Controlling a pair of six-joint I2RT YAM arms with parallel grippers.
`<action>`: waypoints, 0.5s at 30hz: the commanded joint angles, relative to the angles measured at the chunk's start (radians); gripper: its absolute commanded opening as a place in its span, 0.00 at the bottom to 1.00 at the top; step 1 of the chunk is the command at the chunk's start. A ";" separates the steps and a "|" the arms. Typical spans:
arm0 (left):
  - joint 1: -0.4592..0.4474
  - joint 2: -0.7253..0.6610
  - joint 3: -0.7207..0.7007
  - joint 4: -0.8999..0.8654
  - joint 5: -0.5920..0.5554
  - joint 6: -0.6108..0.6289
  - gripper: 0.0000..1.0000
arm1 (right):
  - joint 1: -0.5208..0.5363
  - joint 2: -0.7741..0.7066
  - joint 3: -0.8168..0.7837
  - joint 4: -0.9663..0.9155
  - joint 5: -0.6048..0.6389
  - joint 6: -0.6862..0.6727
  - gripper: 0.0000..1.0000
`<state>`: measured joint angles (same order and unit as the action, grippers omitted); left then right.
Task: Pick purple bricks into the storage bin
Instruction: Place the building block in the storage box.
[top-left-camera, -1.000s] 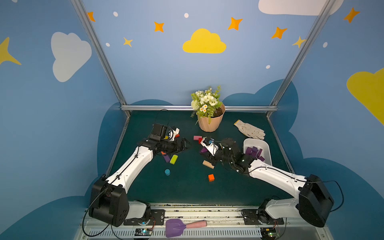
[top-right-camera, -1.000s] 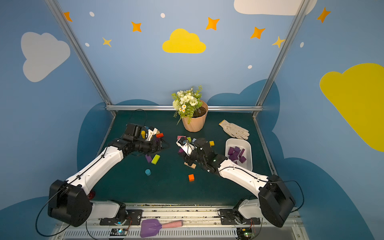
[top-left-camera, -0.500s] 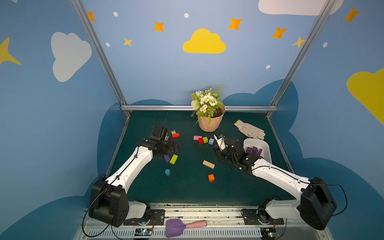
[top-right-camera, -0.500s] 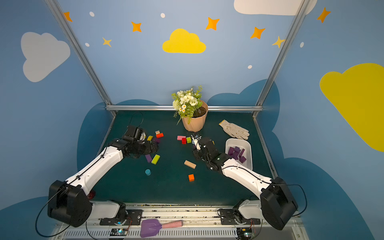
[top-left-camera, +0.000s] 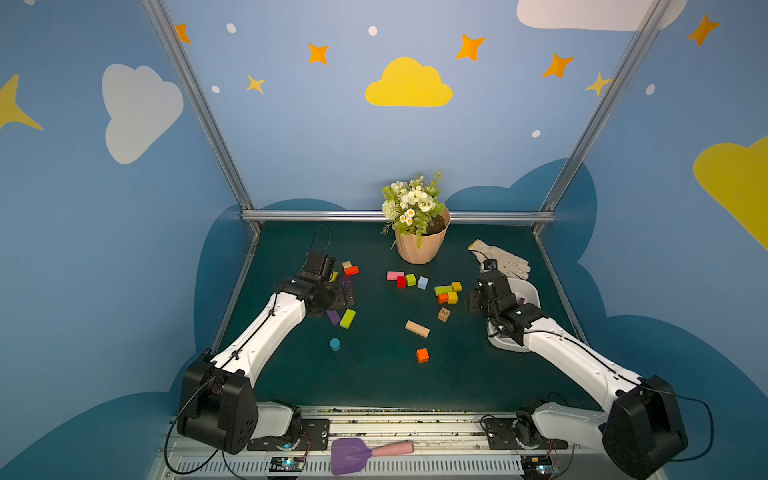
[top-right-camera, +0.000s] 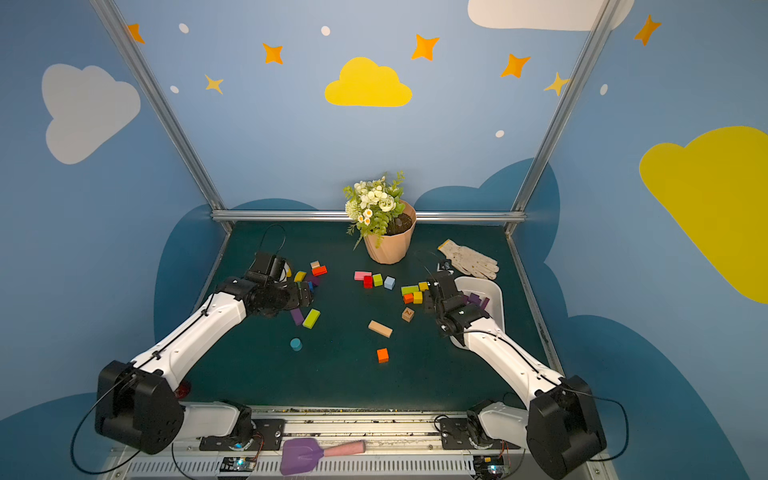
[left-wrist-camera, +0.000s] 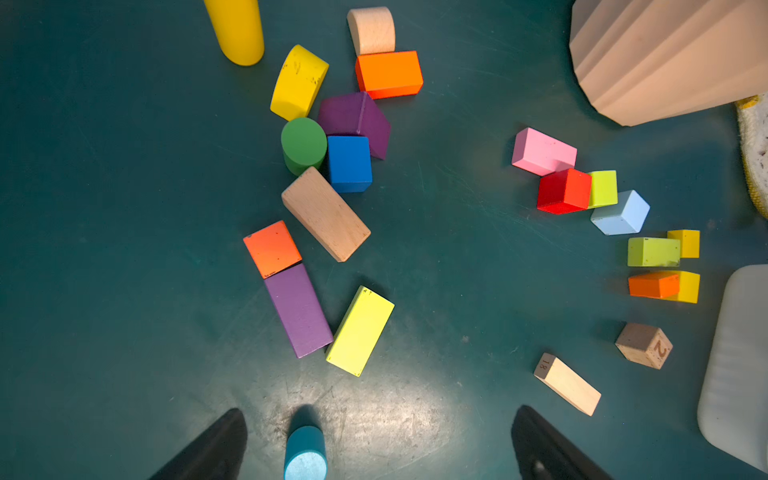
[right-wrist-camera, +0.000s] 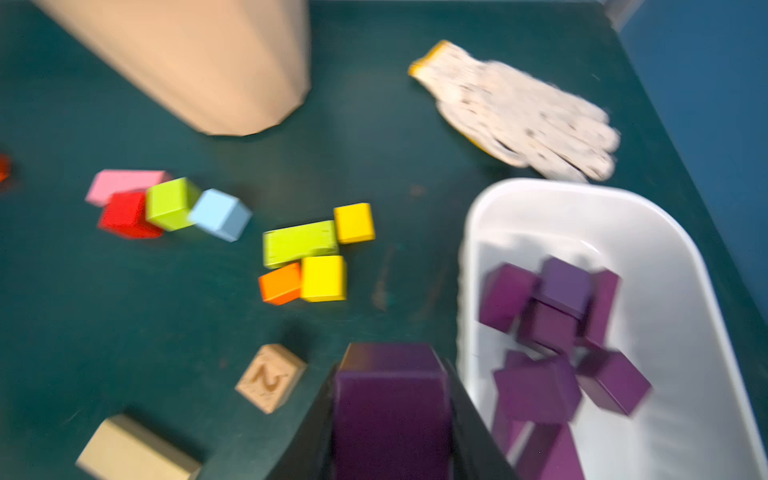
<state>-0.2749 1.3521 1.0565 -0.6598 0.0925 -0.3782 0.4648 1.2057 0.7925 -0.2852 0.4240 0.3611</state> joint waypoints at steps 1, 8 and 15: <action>0.008 -0.025 0.019 -0.022 0.000 -0.002 1.00 | -0.063 -0.027 -0.027 -0.080 0.008 0.098 0.29; 0.009 -0.032 0.017 -0.017 0.032 -0.003 1.00 | -0.221 -0.050 -0.074 -0.115 -0.079 0.180 0.30; 0.015 -0.043 0.013 -0.009 0.048 -0.005 1.00 | -0.313 -0.047 -0.111 -0.126 -0.149 0.237 0.30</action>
<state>-0.2676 1.3300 1.0565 -0.6624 0.1280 -0.3790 0.1722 1.1709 0.6945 -0.3843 0.3202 0.5510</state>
